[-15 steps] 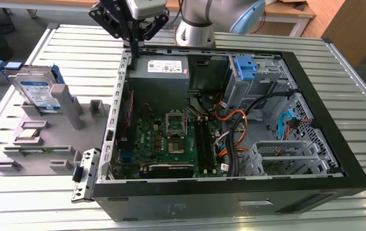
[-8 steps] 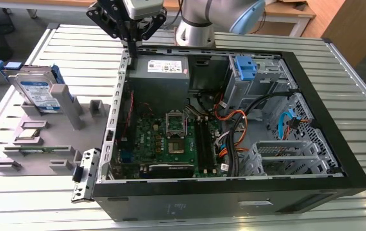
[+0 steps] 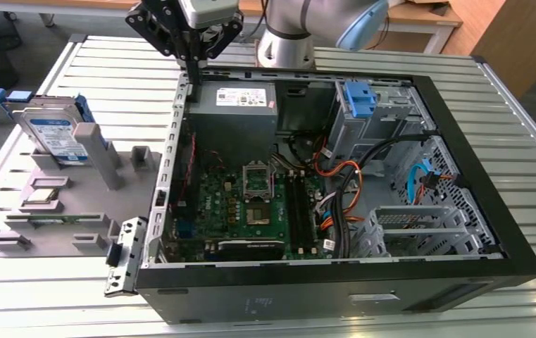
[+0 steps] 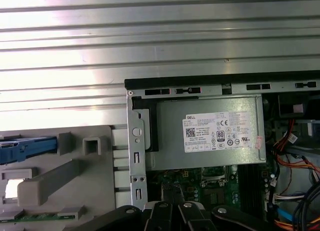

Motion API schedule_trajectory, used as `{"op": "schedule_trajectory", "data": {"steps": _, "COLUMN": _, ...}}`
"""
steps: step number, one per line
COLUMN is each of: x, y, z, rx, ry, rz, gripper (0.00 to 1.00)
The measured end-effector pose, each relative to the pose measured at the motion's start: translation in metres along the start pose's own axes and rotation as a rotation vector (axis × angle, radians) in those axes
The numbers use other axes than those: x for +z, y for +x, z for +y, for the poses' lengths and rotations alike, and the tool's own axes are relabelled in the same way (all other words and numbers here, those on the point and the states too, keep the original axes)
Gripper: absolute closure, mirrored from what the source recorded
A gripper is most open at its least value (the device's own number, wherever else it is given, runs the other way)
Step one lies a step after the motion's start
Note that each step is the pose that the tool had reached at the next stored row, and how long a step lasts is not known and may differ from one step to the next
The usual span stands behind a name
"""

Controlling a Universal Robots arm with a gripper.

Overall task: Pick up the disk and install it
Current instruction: 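Reach for the disk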

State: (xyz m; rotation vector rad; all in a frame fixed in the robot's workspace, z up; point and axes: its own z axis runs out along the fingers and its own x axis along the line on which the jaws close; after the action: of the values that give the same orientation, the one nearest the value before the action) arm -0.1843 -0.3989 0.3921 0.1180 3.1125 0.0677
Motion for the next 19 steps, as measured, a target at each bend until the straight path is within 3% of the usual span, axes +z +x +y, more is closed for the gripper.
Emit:
{"op": "schedule_trajectory", "data": {"steps": 7, "x": -0.0001, "y": 0.0044, "z": -0.0004, "rx": 0.000, "ry": 0.0000, "rz": 0.0000, "gripper": 0.90}}
{"op": "schedule_trajectory", "data": {"steps": 19, "x": -0.0006, "y": 0.0220, "z": -0.0017, "rx": 0.000, "ry": 0.0001, "rz": 0.0000, "gripper": 0.90}}
